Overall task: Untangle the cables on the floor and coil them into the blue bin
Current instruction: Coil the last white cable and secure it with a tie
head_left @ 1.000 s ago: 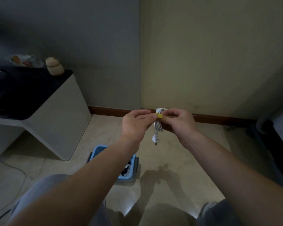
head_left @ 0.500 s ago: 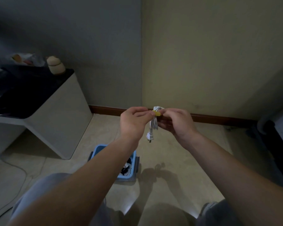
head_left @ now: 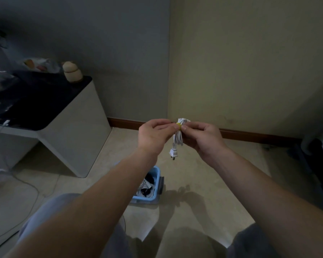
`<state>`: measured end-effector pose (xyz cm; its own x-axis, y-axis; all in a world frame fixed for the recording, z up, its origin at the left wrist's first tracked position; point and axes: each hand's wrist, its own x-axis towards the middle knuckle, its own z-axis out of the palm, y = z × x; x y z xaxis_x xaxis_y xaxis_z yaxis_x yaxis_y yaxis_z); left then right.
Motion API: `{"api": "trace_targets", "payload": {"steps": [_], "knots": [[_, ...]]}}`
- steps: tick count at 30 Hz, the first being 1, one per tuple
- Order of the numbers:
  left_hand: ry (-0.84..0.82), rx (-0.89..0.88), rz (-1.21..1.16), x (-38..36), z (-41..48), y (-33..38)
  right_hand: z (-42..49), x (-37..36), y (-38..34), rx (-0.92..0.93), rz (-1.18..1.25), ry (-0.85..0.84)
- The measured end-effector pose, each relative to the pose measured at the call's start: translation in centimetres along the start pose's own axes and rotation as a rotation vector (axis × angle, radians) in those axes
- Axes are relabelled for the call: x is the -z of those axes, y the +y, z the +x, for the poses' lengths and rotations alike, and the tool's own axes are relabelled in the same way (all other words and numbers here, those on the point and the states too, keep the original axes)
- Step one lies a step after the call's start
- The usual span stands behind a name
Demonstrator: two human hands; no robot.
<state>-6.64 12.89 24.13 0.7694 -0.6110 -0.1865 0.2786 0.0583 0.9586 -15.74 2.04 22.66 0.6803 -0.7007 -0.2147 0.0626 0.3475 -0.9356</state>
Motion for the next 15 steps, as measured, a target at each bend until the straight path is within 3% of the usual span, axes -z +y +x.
{"api": "trace_targets", "payload": {"steps": [9, 15], "knots": [[-0.070, 0.052, 0.045, 4.2, 0.0, 0.5, -0.3, -2.8, 1.2, -0.060, 0.057, -0.122], [0.145, 0.041, 0.131, 6.8, -0.7, -0.3, 0.0, -5.8, 3.9, 0.035, -0.245, -0.049]]}}
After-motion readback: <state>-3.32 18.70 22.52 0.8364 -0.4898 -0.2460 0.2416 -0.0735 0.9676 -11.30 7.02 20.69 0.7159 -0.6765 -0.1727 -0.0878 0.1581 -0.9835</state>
